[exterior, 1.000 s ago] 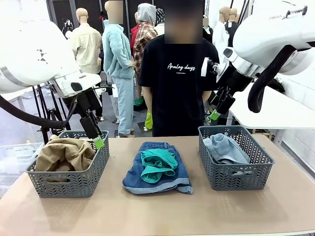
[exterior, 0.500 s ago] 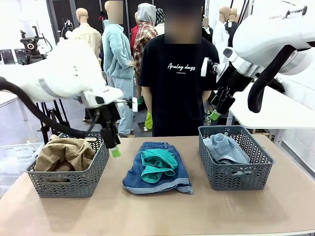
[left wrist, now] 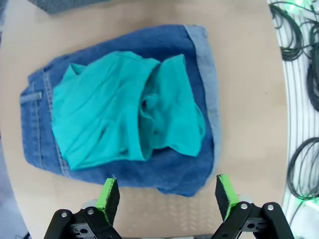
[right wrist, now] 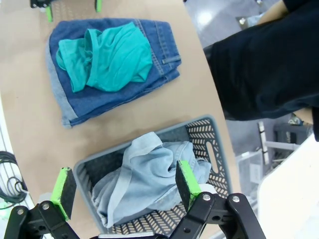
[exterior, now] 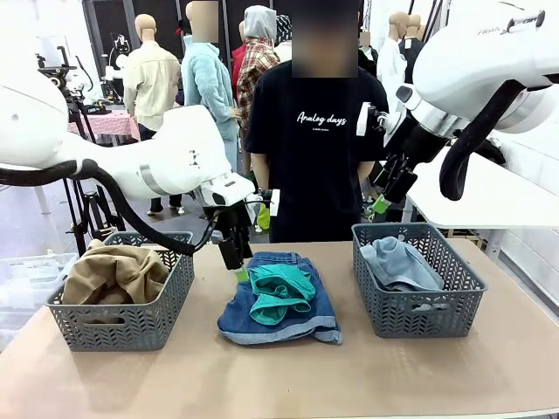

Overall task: Sort the tops and bottoms.
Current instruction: Lift clothes from the center of the table with your left hand.

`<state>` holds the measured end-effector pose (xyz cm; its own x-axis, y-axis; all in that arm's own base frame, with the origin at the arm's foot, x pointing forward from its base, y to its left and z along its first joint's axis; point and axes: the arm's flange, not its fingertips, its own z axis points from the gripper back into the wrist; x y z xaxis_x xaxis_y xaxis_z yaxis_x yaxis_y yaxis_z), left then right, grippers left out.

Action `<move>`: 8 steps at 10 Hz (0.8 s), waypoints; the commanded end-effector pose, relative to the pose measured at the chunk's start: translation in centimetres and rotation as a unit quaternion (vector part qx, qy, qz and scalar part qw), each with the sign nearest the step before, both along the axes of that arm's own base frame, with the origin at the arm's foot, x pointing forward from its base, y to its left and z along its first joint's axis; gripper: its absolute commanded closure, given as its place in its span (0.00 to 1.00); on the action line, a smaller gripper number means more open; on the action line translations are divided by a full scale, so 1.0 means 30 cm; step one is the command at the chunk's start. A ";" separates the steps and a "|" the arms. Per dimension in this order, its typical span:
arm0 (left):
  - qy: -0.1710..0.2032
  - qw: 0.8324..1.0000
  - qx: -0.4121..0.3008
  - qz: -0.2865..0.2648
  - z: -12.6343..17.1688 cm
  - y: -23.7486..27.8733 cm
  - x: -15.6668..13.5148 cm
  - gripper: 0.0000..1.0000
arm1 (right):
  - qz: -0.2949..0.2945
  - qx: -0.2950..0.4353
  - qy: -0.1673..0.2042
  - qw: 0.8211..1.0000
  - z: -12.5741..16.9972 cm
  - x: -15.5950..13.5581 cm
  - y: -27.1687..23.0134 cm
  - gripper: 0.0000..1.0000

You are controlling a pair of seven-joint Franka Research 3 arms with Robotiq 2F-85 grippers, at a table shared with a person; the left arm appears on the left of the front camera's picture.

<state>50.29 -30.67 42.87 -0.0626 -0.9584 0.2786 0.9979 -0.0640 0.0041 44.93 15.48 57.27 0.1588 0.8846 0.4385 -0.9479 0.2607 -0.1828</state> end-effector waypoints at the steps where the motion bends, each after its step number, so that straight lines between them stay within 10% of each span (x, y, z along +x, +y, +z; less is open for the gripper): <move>1: -0.006 0.999 -0.025 -0.036 -0.032 -0.011 0.043 0.00 | -0.003 0.002 0.005 1.000 -0.006 -0.002 0.001 0.00; 8: -0.043 0.999 -0.007 -0.017 -0.057 -0.091 -0.027 0.00 | -0.003 0.002 0.005 1.000 -0.006 -0.002 0.001 0.00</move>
<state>50.62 -32.37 42.05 -0.1011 -0.9511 0.2920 0.9947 -0.0916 0.0460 44.94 15.45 57.27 0.1594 0.8846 0.4382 -0.9477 0.2614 -0.1829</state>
